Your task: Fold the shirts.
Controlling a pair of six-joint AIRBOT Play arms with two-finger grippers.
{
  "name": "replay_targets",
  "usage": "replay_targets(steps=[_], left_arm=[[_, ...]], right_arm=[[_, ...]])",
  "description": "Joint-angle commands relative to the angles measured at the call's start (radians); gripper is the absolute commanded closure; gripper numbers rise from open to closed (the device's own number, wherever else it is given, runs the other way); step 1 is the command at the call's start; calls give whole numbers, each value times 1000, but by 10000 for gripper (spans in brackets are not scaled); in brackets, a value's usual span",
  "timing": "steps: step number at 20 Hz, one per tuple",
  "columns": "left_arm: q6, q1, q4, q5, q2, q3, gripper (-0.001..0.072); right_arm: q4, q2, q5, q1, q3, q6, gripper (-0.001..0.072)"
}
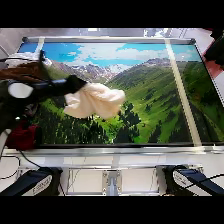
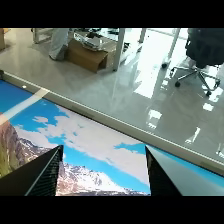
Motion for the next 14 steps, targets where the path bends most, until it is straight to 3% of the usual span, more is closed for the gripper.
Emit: replay_targets(steps=[1,2,3,6,8,11,12,14], left_arm=[[11,-146,-66,168,-121,2,423],[13,-124,-71,210,-119,3,170],[31,-79,-71,233,-106,9,95],[49,135,-63,219,-34,16,96],[15,294,-63,84,-11,16,97],[-85,454,139,-316,-19,2,98],[-117,462,236,-389,-15,-30,98],[-148,445,284,-387,2,-129,98]], right_arm=[[-122,8,90,0,3,2,115],[-170,7,114,0,-10,2,115],[-230,7,133,0,-29,2,115],[-444,-12,207,-2,-91,81,115],[-497,-56,286,-2,-127,136,116],[-448,-136,340,-2,-230,170,115],[-413,-164,341,-2,-275,184,116],[-314,-214,338,-1,-349,185,116]])
